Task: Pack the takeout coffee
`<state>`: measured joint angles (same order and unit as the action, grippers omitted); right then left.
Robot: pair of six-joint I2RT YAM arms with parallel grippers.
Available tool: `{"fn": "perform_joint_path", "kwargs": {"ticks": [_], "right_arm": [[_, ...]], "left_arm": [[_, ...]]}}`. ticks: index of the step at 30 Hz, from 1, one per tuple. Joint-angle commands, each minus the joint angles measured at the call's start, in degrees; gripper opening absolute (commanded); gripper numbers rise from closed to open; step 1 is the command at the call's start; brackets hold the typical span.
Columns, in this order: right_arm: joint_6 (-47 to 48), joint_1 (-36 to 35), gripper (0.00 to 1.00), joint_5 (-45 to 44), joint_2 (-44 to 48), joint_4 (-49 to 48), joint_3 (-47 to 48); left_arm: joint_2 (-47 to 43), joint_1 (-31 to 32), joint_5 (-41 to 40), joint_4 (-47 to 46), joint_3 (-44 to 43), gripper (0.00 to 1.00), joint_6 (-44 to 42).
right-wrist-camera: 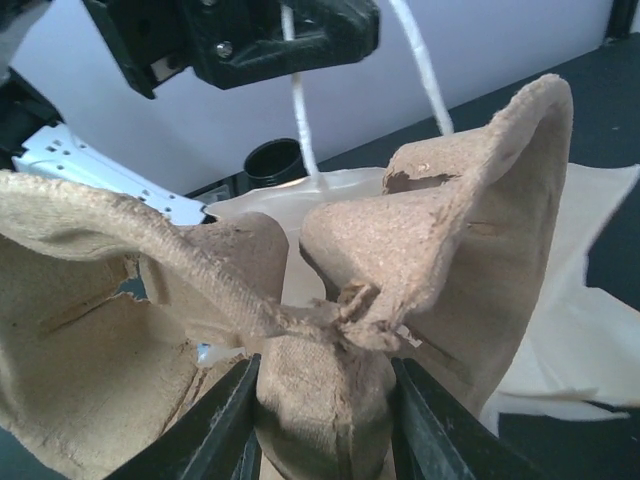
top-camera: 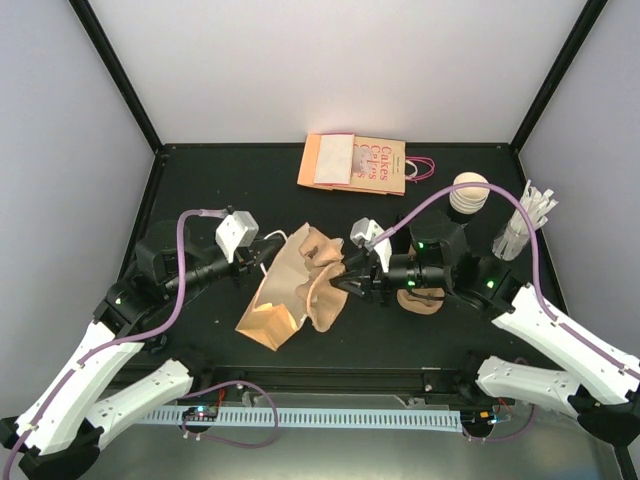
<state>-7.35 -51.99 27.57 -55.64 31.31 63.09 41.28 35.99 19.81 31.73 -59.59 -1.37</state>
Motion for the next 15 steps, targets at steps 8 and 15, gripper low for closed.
{"fn": "perform_joint_path", "kwargs": {"ticks": [8, 15], "right_arm": [[-4.2, 0.2, 0.36, 13.4, -8.4, -5.8, 4.4], [-5.2, 0.3, 0.34, 11.3, -14.9, -2.1, 7.2]], "left_arm": [[0.2, -0.2, 1.8, -0.7, -0.7, 0.01, -0.8], [-0.5, -0.2, 1.1, -0.4, -0.5, 0.02, -1.2]]}}
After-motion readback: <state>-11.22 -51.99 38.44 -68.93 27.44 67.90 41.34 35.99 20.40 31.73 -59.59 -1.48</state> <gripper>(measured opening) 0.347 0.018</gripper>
